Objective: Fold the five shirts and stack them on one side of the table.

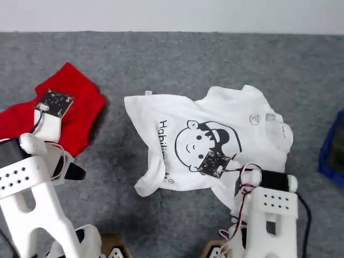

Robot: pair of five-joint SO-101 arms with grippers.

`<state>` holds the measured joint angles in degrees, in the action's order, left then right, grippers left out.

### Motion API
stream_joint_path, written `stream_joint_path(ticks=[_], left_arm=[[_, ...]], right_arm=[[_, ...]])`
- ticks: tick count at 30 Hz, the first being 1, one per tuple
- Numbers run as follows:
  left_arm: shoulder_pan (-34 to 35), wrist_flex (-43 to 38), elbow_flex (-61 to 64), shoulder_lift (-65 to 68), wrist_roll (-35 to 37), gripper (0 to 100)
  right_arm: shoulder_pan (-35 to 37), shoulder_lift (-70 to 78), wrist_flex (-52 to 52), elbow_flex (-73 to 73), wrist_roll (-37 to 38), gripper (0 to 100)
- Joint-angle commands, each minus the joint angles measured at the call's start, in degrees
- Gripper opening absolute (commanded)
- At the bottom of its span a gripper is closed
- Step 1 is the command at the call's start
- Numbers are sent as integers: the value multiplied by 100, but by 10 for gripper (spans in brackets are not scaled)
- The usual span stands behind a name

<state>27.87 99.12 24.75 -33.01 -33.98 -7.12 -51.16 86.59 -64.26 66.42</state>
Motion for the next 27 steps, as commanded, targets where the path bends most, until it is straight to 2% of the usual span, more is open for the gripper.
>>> stream_joint_path(ticks=[1, 9, 11, 14, 15, 16, 18, 20, 22, 27], left_arm=[[0, 149, -22, -141, 62, 298], [0, 149, -57, -141, 88, 298], [0, 158, -57, -141, 334, 298], [-79, 158, -57, -141, 1081, 298], [-202, 158, -31, -141, 1266, 298], [-360, 158, -22, -141, 1433, 298], [-782, 158, 4, -141, 1705, 298], [-1407, 158, 75, -141, 1978, 298], [-2277, 158, 180, -105, 2215, 298], [-4396, 123, 708, -88, 2409, 299]], right_arm=[[66, 57, -145, -176, 53, 273], [40, 1560, -1191, -413, 53, 266], [40, 1903, -1455, -281, 44, 207], [31, 2316, -1947, -141, 35, 31], [22, 2404, -2070, -105, 35, 0], [22, 2475, -2132, -62, 35, 26], [22, 2527, -2149, 35, 26, 58], [22, 2527, -2123, 229, 26, 34], [-75, 2527, -2070, 501, 26, 7], [-734, 2563, -1622, 1477, 35, 14]])
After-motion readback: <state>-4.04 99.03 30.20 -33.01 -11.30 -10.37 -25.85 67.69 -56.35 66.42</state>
